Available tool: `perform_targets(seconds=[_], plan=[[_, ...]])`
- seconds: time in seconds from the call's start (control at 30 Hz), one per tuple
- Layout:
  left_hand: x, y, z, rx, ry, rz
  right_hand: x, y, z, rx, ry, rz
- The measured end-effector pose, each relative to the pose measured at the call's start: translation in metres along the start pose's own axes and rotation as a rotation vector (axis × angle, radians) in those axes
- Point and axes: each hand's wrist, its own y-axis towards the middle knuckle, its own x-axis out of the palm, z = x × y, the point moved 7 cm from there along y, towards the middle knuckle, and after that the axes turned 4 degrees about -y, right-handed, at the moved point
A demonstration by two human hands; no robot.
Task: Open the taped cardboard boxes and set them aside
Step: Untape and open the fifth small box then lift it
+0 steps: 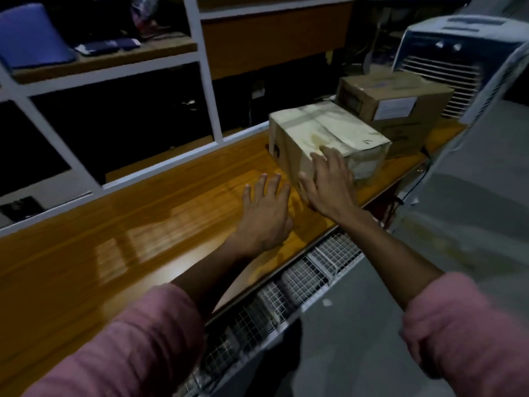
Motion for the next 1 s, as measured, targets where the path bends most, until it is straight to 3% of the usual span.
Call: perform_targets(seconds=[0.2,0.53,0.83,1.0], plan=[[0.015,0.035,0.006,-0.032,0.0,-0.056,0.046,0.034,0.059,0.06,-0.122,-0.27],[0.025,0.072,-0.006,0.022,0.018,-0.053,0.05,0.002,-0.005,-0.077,-0.107,-0.208],[0.027,0.016,-0.035,-0.052,-0.069,0.14,0.052,-0.021,-0.056,-0.35,-0.111,-0.177],[0.04,-0.038,-0.067,-0.162,-0.143,0.084,0.05,-0.041,-0.108,-0.574,-0.088,-0.126]])
